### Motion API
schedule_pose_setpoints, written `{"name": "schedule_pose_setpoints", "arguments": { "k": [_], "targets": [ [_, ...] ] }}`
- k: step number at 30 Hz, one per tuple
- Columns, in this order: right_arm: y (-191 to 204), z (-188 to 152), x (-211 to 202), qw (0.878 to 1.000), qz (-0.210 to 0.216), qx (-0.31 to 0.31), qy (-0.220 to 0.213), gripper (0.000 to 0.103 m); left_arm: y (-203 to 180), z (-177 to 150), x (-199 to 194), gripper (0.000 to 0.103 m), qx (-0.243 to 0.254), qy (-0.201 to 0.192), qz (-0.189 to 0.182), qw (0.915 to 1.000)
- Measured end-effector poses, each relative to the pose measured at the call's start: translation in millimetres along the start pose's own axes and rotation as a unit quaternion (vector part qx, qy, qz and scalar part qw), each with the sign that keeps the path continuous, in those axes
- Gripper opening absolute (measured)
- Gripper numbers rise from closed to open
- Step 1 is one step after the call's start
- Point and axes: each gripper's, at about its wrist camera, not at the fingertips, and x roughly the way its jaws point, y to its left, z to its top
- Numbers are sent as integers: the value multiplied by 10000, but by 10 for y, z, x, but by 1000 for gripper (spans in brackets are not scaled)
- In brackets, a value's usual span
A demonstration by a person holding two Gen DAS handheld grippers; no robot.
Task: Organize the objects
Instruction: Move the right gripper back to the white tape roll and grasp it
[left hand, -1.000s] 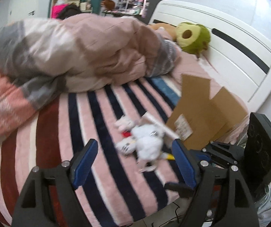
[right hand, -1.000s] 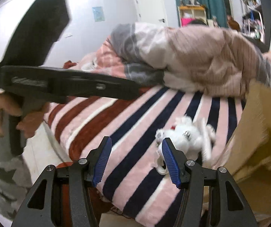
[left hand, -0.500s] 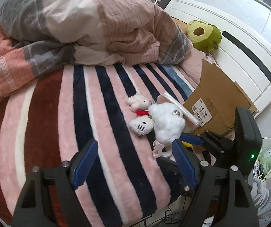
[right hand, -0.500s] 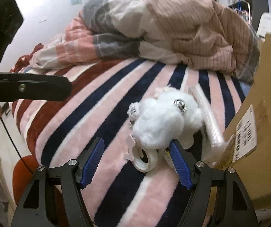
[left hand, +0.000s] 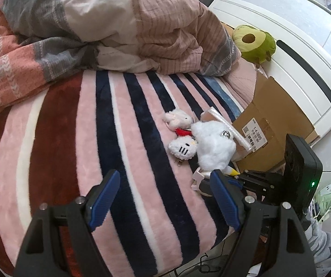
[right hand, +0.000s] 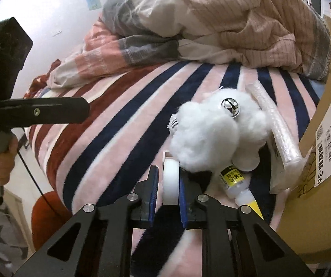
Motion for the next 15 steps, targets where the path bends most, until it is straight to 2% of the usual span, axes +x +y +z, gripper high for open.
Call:
{"name": "schedule_pose_setpoints", "arguments": {
  "k": [3, 5, 7, 9, 10, 11, 13, 15],
  "targets": [
    [14, -9, -12, 9999, -95, 33, -61, 16, 28, -11, -32, 78, -27, -35, 20, 10000],
    [-16, -5, -6, 9998, -116, 129, -79, 39, 52, -9, -36, 78, -45, -39, 26, 10000],
    [-63, -7, 1, 9996, -103, 249, -88, 41, 72, -17, -35, 78, -63, -33, 18, 10000],
    [-94, -7, 31, 9995, 33, 327, -11, 41, 91, -32, -28, 78, -78, -20, 8, 10000],
    [-94, -16, 50, 9994, 89, 336, 33, 36, 98, -37, -26, 78, -85, -16, 4, 10000],
    [-77, -28, 72, 9995, 76, 301, 84, 24, 107, -42, -24, 78, -93, -10, 0, 10000],
    [-42, -58, 86, 9997, 42, 228, 122, 13, 123, -49, -18, 78, -107, 4, -4, 9999],
    [-1, -82, 39, 9998, 80, 192, 6, 13, 136, -52, -26, 78, -115, 10, -7, 9999]
  ]
}}
